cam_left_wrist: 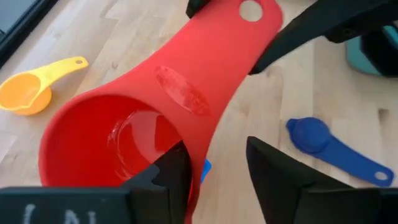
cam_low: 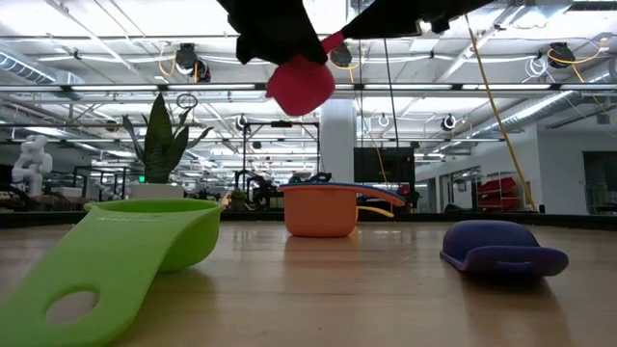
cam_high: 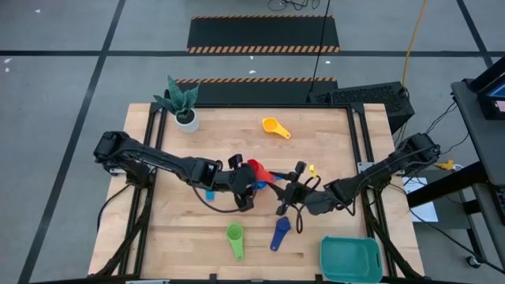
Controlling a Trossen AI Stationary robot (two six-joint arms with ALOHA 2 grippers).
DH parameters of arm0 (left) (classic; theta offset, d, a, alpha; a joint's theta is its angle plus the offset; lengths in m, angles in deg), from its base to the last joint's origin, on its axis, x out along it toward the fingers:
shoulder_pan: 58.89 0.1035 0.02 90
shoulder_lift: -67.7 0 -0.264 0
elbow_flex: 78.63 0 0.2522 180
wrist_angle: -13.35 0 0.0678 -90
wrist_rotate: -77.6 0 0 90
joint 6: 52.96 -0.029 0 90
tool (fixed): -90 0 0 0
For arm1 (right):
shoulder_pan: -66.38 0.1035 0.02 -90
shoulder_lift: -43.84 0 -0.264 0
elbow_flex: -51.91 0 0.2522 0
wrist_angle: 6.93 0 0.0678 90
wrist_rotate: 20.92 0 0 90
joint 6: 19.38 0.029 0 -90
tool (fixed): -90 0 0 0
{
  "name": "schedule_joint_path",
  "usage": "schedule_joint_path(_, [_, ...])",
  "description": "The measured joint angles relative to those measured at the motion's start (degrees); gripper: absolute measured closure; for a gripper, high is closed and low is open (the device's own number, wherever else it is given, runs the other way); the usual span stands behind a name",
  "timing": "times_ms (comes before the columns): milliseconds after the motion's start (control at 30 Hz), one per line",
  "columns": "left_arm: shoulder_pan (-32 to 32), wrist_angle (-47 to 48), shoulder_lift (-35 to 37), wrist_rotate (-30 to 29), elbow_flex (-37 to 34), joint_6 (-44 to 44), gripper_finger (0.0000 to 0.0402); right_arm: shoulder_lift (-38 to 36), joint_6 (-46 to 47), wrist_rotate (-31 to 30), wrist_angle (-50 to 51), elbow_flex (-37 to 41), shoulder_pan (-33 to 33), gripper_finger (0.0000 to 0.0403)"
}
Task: Nest measuring cups in basket
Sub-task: Stack the orange measuring cup on top of the blue measuring cup
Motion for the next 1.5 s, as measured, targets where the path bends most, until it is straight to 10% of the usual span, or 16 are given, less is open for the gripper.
schedule_joint_path(633, [-4.35,1.02,5.54,-7.68,-0.02,-2.76,0.019,-1.86,3.45,3.17,5.12,0.02,0.39,0.0275])
schedule_joint_path(1067, [-8.2,1.41,8.88,-10.85,0.09,-3.62,0.019,-1.86,6.66,17.03,6.74,1.43,-3.05,0.0275])
schedule_joint_path(1500, [-9.71,1.94,9.32,-11.99,0.0,-3.59,0.019,-1.84,6.24,33.38,-13.04,13.39,-10.93,0.0275])
